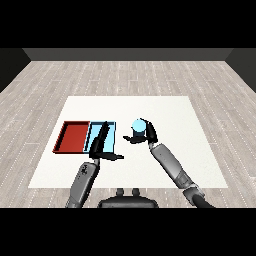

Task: Pick the blue can and put it in the blue box

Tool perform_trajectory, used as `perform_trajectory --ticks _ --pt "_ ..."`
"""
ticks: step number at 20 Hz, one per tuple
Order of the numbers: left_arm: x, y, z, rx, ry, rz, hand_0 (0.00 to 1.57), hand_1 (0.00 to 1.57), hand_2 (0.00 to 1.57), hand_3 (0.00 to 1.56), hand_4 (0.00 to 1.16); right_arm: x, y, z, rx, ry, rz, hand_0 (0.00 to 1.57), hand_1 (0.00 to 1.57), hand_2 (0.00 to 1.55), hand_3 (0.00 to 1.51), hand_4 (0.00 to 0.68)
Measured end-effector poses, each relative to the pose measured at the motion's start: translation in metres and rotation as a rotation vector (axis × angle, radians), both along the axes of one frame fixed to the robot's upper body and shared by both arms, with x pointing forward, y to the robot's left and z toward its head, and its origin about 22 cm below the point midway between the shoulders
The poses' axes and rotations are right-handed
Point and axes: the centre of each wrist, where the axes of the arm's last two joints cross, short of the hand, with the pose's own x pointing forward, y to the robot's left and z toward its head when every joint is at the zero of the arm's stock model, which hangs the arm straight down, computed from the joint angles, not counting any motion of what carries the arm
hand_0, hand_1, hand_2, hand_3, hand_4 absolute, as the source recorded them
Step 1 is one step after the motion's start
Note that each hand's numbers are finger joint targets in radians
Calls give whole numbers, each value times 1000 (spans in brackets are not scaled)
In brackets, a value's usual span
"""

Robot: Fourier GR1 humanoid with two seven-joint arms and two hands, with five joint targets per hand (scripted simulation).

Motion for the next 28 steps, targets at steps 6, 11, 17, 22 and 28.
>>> perform_trajectory --ticks 6,11,17,22,28 --pt "5 -22 1 5 14 -37 0 0 0 0 0 -8 -2 19 3 -43 17 1497 1497 1455 1388 585" --pt "2 -27 -11 -13 25 -54 0 0 0 0 0 -11 1 28 -1 -64 16 1463 1463 1440 1379 587" --pt "-1 -36 -9 -15 33 -76 0 0 0 0 0 -19 0 31 -5 -79 22 1452 1452 1437 1379 586" --pt "6 -37 -8 -9 37 -64 0 0 0 0 0 -20 -1 37 -20 -74 28 1480 1480 1453 1385 573" --pt "9 -44 -15 -4 61 -66 0 0 0 0 0 -17 10 39 -34 -62 48 1475 1475 1452 1384 596"
